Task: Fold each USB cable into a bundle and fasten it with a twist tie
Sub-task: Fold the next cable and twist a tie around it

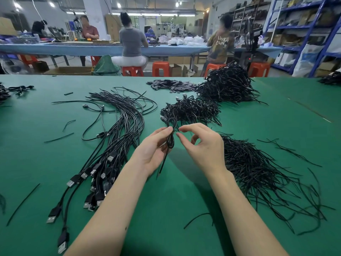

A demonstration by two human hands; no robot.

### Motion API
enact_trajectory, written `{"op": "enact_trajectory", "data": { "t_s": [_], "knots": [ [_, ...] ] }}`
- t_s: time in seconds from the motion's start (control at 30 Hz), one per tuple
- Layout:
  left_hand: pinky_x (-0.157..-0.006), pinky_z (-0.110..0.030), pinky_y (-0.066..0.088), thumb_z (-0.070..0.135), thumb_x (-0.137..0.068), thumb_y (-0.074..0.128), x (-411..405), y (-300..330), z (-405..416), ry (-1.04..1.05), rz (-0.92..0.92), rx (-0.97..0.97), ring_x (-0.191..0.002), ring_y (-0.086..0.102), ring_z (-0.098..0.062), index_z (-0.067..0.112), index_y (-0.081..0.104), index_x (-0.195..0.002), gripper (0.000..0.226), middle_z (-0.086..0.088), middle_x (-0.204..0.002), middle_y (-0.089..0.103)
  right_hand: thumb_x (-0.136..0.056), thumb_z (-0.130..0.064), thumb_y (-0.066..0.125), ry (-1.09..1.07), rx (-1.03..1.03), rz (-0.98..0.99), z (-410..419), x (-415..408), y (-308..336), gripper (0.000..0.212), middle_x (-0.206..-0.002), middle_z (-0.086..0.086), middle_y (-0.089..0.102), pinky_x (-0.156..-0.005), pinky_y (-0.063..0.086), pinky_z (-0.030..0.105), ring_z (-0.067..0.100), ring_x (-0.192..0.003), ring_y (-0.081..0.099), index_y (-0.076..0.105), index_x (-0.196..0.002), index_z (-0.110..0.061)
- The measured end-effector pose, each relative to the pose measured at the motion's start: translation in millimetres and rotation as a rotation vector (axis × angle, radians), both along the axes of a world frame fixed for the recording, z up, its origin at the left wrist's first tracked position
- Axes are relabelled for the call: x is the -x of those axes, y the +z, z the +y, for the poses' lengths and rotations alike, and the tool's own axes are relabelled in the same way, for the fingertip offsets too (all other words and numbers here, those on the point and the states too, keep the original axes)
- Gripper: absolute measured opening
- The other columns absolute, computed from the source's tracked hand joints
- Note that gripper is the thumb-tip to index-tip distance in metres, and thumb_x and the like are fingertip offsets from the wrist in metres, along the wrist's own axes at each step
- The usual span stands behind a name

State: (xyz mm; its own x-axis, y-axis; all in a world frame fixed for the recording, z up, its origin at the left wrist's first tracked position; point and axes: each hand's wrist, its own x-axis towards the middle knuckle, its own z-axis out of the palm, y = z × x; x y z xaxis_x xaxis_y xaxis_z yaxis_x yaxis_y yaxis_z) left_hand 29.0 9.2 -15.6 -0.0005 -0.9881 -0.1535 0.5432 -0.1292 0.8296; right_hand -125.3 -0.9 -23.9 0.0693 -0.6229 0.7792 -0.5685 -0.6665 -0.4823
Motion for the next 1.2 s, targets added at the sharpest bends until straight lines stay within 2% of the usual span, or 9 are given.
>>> {"op": "enact_trajectory", "data": {
  "t_s": [0.2, 0.33, 0.5, 0.57, 0.63, 0.73, 0.87, 1.0, 1.2],
  "knots": [
    [-0.063, -0.022, 0.046, 0.021, -0.069, 0.079, -5.9, -0.9, 0.8, -0.053, -0.032, 0.007, -0.068, 0.055, -0.012, 0.018, 0.069, -0.087, 0.021, 0.000, -0.074, 0.064, -0.092, -0.029, 0.075, 0.074, -0.064, 0.054, -4.2, 2.8, -0.4, 0.006, -0.089, -0.015, 0.070, -0.061, 0.050, 0.026, 0.007, -0.059, 0.059, 0.075, -0.090, -0.023],
    [-0.063, -0.021, 0.050, 0.018, -0.065, 0.081, -12.5, -2.4, 2.7, 0.006, -0.099, 0.092, -0.067, 0.059, -0.012, 0.018, 0.073, -0.082, 0.019, -0.002, -0.075, 0.069, -0.094, -0.022, 0.072, 0.284, -0.480, -0.081, -7.6, 2.7, 4.9, 0.010, -0.073, -0.011, 0.070, -0.056, 0.041, 0.013, 0.003, -0.056, 0.055, 0.075, -0.085, -0.017],
    [-0.062, -0.015, 0.051, 0.023, -0.064, 0.084, -7.7, 8.9, 7.2, -0.048, -0.253, 0.244, -0.062, 0.062, -0.007, 0.016, 0.070, -0.090, 0.030, -0.003, -0.079, 0.073, -0.081, -0.012, 0.074, 0.913, -1.416, -0.905, -4.5, 13.8, 15.9, 0.010, -0.072, 0.001, 0.062, -0.038, 0.040, 0.010, 0.002, -0.049, 0.052, 0.066, -0.084, -0.006],
    [-0.063, -0.016, 0.052, 0.022, -0.068, 0.082, -2.1, 12.7, 7.1, -0.029, -0.282, 0.266, -0.064, 0.064, -0.008, 0.015, 0.070, -0.092, 0.028, -0.003, -0.079, 0.073, -0.069, 0.000, 0.086, 1.112, -1.610, -1.222, -3.9, 14.0, 14.5, 0.026, -0.071, 0.006, 0.060, -0.036, 0.042, 0.009, 0.004, -0.048, 0.056, 0.065, -0.084, 0.000],
    [-0.066, -0.018, 0.054, 0.021, -0.076, 0.080, 0.1, 12.5, 5.9, 0.007, -0.357, 0.258, -0.069, 0.066, -0.009, 0.015, 0.068, -0.097, 0.025, -0.004, -0.084, 0.076, -0.058, 0.006, 0.092, 1.136, -1.624, -1.304, -3.7, 11.7, 12.1, 0.037, -0.071, 0.006, 0.061, -0.036, 0.041, 0.010, 0.006, -0.046, 0.056, 0.067, -0.084, 0.000],
    [-0.071, -0.022, 0.054, 0.019, -0.086, 0.076, -3.8, 8.3, 4.5, -0.004, -0.477, 0.212, -0.080, 0.068, -0.010, 0.018, 0.065, -0.102, 0.020, -0.003, -0.098, 0.077, -0.074, -0.015, 0.080, 0.935, -1.538, -1.237, -2.9, 3.9, 9.2, 0.020, -0.071, 0.000, 0.063, -0.035, 0.039, 0.009, 0.002, -0.044, 0.052, 0.066, -0.087, -0.009],
    [-0.079, -0.027, 0.055, 0.008, -0.086, 0.075, -5.3, 2.0, 3.0, 0.023, -0.455, 0.154, -0.081, 0.067, -0.017, 0.015, 0.064, -0.101, 0.020, -0.003, -0.094, 0.077, -0.088, -0.043, 0.073, 0.568, -1.327, -0.987, -3.4, -3.2, 5.6, 0.026, -0.074, -0.007, 0.069, -0.041, 0.041, 0.012, 0.004, -0.050, 0.054, 0.072, -0.086, -0.017],
    [-0.075, -0.027, 0.058, 0.006, -0.088, 0.072, -6.6, -3.6, -1.5, 0.182, -0.369, 0.127, -0.081, 0.070, -0.017, 0.012, 0.060, -0.099, 0.017, -0.010, -0.092, 0.077, -0.095, -0.043, 0.067, 0.147, -0.897, -0.678, -6.5, -4.9, -6.4, 0.038, -0.064, -0.006, 0.070, -0.047, 0.040, 0.018, 0.007, -0.048, 0.051, 0.072, -0.067, -0.017],
    [-0.081, -0.026, 0.052, -0.005, -0.092, 0.059, -1.4, 9.9, -37.4, 0.232, -0.468, 0.127, -0.080, 0.062, -0.019, 0.012, 0.067, -0.093, 0.019, -0.012, -0.092, 0.070, -0.096, -0.047, 0.060, 0.003, -0.737, -0.281, -8.8, -15.5, -25.1, 0.046, -0.061, -0.008, 0.070, -0.061, 0.043, 0.026, 0.005, -0.054, 0.057, 0.069, -0.055, -0.028]
  ]
}}
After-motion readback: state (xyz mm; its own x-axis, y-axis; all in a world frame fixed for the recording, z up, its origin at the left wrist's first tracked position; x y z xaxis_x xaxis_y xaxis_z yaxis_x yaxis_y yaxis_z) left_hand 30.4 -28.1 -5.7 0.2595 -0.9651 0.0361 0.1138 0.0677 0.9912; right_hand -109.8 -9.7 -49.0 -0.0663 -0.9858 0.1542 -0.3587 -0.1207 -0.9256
